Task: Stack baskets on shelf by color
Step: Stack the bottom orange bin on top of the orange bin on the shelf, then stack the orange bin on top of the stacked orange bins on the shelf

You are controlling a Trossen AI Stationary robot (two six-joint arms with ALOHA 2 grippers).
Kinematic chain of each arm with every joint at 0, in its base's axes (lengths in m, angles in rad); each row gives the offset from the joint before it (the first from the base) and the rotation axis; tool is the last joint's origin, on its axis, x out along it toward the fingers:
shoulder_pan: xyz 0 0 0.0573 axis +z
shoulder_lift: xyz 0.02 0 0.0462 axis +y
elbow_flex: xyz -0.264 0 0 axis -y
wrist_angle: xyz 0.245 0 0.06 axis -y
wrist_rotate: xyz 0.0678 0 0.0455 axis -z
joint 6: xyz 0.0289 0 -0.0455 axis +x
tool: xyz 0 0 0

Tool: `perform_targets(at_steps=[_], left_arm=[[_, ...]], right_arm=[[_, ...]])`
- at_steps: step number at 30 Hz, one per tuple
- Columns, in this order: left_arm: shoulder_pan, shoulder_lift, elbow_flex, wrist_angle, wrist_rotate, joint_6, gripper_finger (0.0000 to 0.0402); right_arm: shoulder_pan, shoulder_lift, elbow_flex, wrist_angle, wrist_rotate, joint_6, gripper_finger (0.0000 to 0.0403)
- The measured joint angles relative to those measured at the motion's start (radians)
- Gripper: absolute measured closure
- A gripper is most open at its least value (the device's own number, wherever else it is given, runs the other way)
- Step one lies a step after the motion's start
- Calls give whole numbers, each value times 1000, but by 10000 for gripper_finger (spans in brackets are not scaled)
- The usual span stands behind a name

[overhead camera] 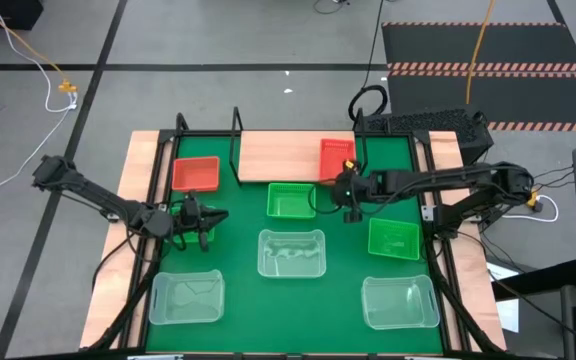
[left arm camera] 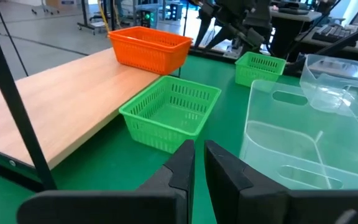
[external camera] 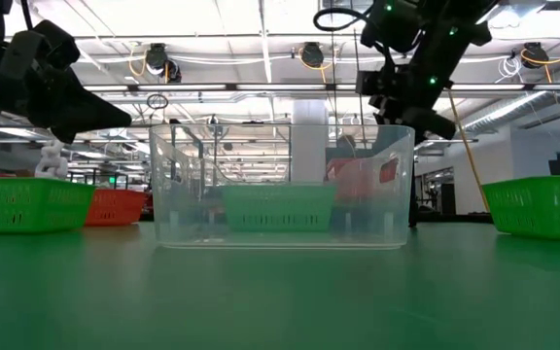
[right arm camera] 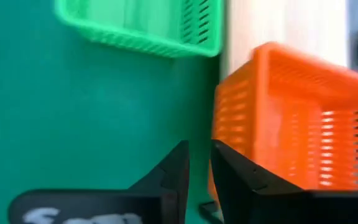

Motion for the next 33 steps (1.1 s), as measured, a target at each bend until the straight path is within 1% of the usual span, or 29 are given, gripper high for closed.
perform_targets(at_steps=[3, 6, 14, 18, 21, 25, 27, 29, 30, 33], left_arm=[[11, 0, 0, 1, -2, 5, 364], [14, 0, 0, 3, -2, 8, 364], [14, 0, 0, 3, -1, -3, 364], [14, 0, 0, 3, 0, -4, 364], [14, 0, 0, 4, -4, -8, 364], [15, 0, 0, 22, -49, -12, 364], [14, -2, 9, 19, -52, -10, 364], [14, -2, 59, -48, -41, -9, 364], [14, -3, 102, -108, -28, -10, 364], [14, 5, 264, -386, -1, -40, 364]], right_arm=[[-25, 0, 0, 31, 25, -35, 351], [-54, 0, 0, 63, 20, -66, 354], [-123, 0, 0, 72, 19, -94, 355], [-129, 0, 0, 116, 18, -102, 355], [-112, -5, 0, 183, 13, -97, 354], [-69, -36, 23, 278, -68, -63, 341], [-54, -43, 76, 284, -101, 8, 329], [-53, -35, 153, 265, -137, 58, 312], [-54, -23, 192, 256, -164, 68, 302], [-52, 43, 319, 249, -219, 74, 270]])
